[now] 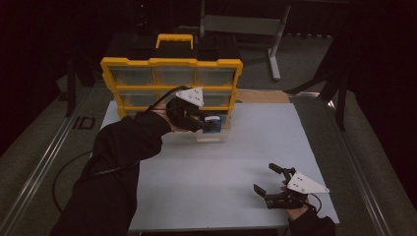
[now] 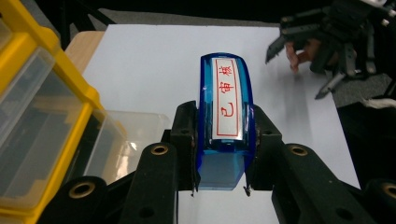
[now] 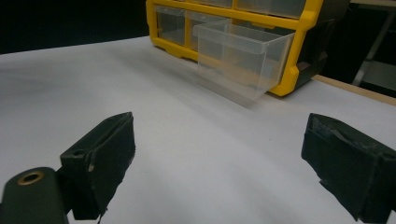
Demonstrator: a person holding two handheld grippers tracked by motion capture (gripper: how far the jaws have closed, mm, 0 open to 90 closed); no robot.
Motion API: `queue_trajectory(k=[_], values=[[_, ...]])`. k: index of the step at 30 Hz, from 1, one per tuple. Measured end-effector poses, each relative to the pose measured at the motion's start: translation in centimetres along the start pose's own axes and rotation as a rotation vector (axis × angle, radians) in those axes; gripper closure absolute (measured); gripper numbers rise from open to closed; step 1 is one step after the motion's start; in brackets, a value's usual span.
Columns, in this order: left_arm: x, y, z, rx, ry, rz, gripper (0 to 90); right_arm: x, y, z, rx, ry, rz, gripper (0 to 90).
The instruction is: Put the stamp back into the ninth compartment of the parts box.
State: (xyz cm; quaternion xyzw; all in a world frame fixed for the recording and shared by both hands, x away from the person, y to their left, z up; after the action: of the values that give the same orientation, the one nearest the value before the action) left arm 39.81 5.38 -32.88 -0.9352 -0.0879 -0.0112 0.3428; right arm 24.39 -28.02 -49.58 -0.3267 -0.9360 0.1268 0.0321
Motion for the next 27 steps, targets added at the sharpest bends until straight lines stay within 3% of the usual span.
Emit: queue_trajectory(k=[10,27], values=[[1.1,0.4,-1.2,-0.028,-0.024,-0.022,70.3,-0.1,-0.1,0.0,-0.002,0.000,0.001,9.6],[3.2,2.4,-1.9,-0.004,-0.060,-0.039,70.3,-0.1,-0.2,0.0,-0.007,0.003,-0.001,9.6]])
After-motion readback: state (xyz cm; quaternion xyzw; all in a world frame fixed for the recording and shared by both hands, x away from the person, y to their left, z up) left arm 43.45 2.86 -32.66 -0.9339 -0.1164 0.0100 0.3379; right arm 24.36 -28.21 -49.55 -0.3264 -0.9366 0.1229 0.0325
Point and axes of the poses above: each handheld gripper's, and its own axes: y roughly forward along the jaws, z roughly out of its underside, x roughly to its left, the point moved 1 cm from there along y, roughly forward along the jaws, and after that the axes turned 3 degrees about -z, right-handed, at the moved point
